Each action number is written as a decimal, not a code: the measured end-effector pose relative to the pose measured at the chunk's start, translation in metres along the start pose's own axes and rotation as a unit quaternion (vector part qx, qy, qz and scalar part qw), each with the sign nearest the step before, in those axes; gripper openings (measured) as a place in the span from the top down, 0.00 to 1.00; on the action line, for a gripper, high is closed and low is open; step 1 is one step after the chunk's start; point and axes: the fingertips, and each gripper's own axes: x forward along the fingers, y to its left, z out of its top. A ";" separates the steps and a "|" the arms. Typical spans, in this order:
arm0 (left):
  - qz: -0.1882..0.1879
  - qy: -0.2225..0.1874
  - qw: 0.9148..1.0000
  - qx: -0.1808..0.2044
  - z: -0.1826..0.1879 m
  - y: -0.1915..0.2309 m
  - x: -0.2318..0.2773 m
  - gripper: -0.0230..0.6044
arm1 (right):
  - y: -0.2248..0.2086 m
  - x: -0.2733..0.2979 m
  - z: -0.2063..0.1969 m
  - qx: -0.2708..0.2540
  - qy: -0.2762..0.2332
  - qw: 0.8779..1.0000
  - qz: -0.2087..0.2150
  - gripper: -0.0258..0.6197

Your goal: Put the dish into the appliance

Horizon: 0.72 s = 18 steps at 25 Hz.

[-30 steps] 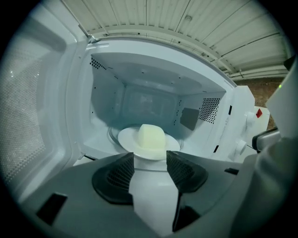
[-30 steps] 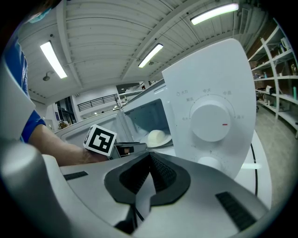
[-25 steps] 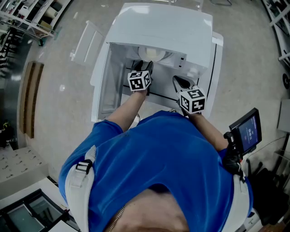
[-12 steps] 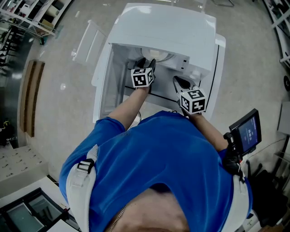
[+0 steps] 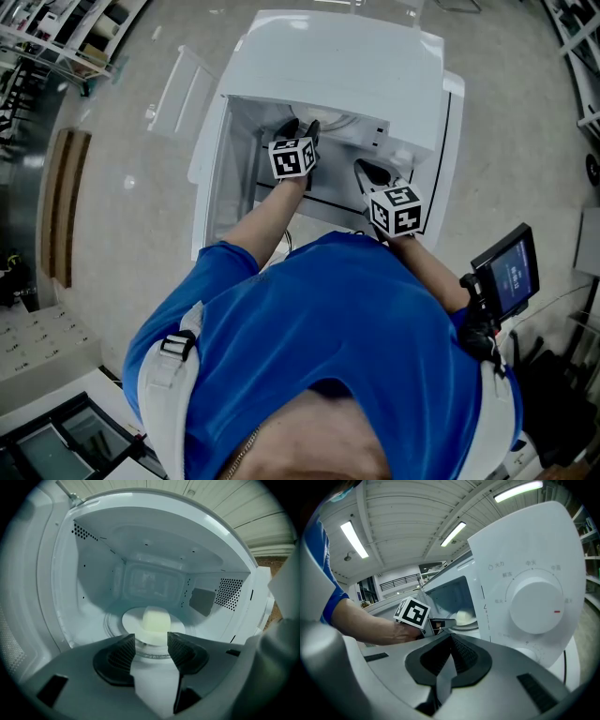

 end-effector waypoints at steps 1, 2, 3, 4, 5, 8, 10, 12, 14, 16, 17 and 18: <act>0.000 0.000 1.000 -0.001 0.000 0.000 0.000 0.61 | 0.000 0.000 0.000 0.000 0.000 1.000 0.000 0.96; 0.000 0.000 1.000 -0.001 0.001 0.001 0.001 0.61 | 0.000 0.000 0.000 0.000 0.000 1.000 0.000 0.96; 0.001 0.000 1.000 -0.003 0.001 0.001 0.002 0.61 | 0.000 0.000 0.000 0.000 0.000 1.000 0.000 0.96; 0.001 0.001 1.000 -0.004 0.001 0.001 0.003 0.61 | 0.000 0.000 0.000 0.000 0.000 1.000 0.000 0.96; 0.002 0.002 1.000 -0.005 0.001 0.002 0.003 0.61 | 0.000 0.000 0.000 0.000 0.000 1.000 -0.001 0.96; 0.000 0.003 1.000 -0.004 0.001 0.003 0.005 0.61 | -0.001 0.000 -0.001 0.003 0.001 1.000 -0.004 0.96; -0.001 0.004 1.000 -0.002 0.002 0.004 0.006 0.61 | -0.002 0.000 -0.001 0.004 0.001 1.000 -0.005 0.96; -0.002 0.005 1.000 -0.003 0.002 0.005 0.007 0.61 | -0.002 0.000 -0.001 0.005 0.001 1.000 -0.006 0.96; -0.002 0.001 1.000 -0.008 0.003 0.005 0.007 0.61 | -0.002 0.000 -0.001 0.005 0.001 1.000 -0.006 0.96; -0.004 -0.008 1.000 -0.014 0.005 0.005 0.005 0.61 | -0.002 0.000 -0.001 0.005 0.000 1.000 -0.006 0.96; -0.006 -0.013 1.000 -0.016 0.006 0.005 0.003 0.61 | -0.003 0.000 -0.001 0.005 0.000 1.000 -0.005 0.96; -0.009 -0.017 1.000 -0.018 0.006 0.004 0.002 0.61 | -0.003 0.000 0.000 0.005 0.000 1.000 -0.005 0.96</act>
